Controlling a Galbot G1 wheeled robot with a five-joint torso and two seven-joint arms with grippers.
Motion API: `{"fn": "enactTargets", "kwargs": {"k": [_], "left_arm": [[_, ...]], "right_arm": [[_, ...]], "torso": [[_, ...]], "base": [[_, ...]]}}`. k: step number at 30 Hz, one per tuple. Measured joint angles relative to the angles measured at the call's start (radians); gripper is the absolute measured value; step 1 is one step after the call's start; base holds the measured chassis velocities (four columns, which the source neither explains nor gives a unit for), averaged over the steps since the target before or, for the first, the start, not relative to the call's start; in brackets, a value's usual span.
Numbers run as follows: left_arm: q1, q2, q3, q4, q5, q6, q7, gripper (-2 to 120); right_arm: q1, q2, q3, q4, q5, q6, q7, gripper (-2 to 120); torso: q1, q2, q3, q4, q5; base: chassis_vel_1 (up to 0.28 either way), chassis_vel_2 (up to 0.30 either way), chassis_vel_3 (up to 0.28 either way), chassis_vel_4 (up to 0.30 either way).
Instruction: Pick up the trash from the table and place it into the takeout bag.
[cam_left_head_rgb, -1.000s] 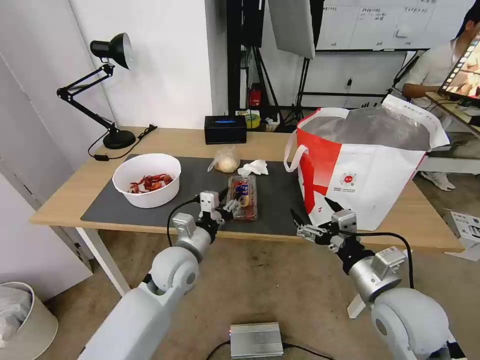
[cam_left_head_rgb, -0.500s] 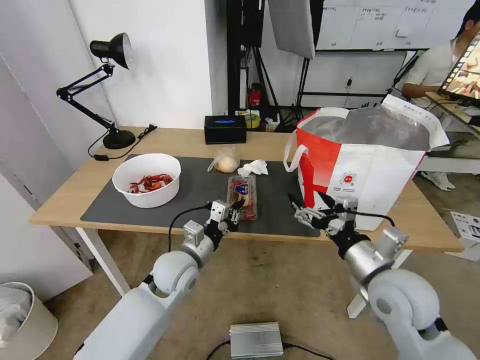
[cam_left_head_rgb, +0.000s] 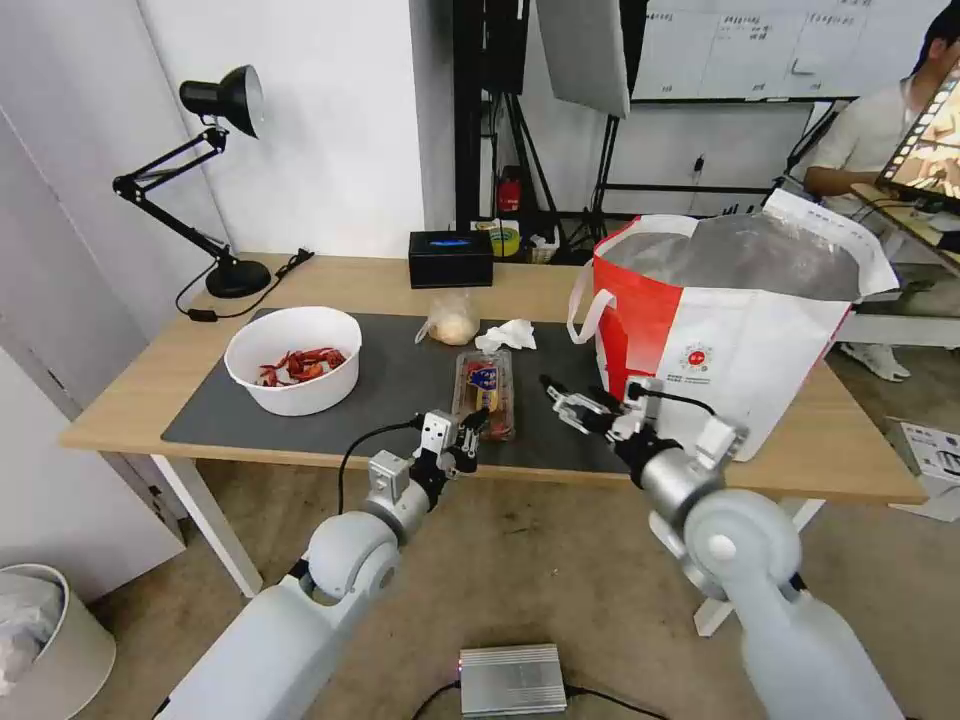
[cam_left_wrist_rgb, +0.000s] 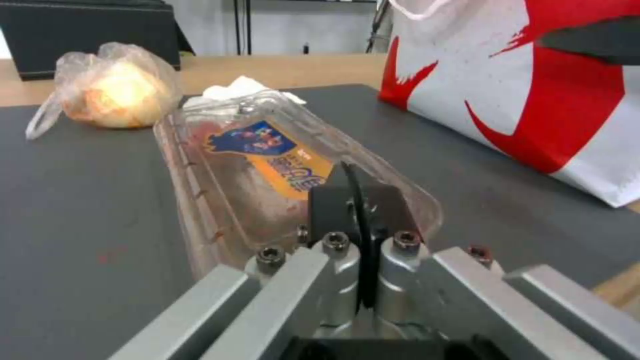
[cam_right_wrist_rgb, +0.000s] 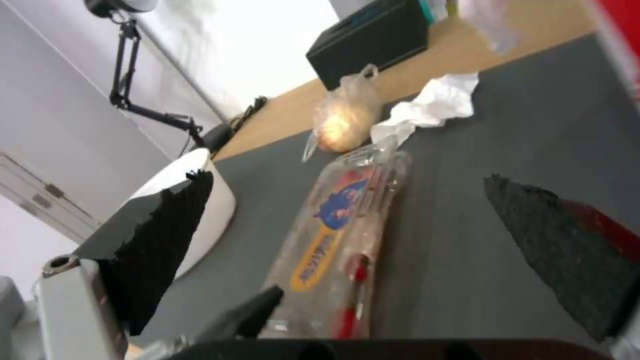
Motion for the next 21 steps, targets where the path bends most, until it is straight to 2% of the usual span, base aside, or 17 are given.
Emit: {"fn": "enactTargets", "kwargs": {"k": [10,21], "left_arm": [[-0.005,-0.011,0.006,0.008,-0.002,0.000,-0.003,0],[-0.005,-0.014,0.011,0.008,-0.002,0.000,-0.005,0]], "right_arm": [[0.159,0.058,-0.074,-0.124,0.122,-0.064,0.189,100],[0.248,0.113,-0.115,-0.216,0.187,-0.111,0.289,100]], "torso": [[0.000,0.000,0.000,-0.0001,0.0001],[0.000,0.000,0.000,0.0000,0.0000]], "base": [[0.000,0.000,0.000,0.000],[0.000,0.000,0.000,0.000]]}}
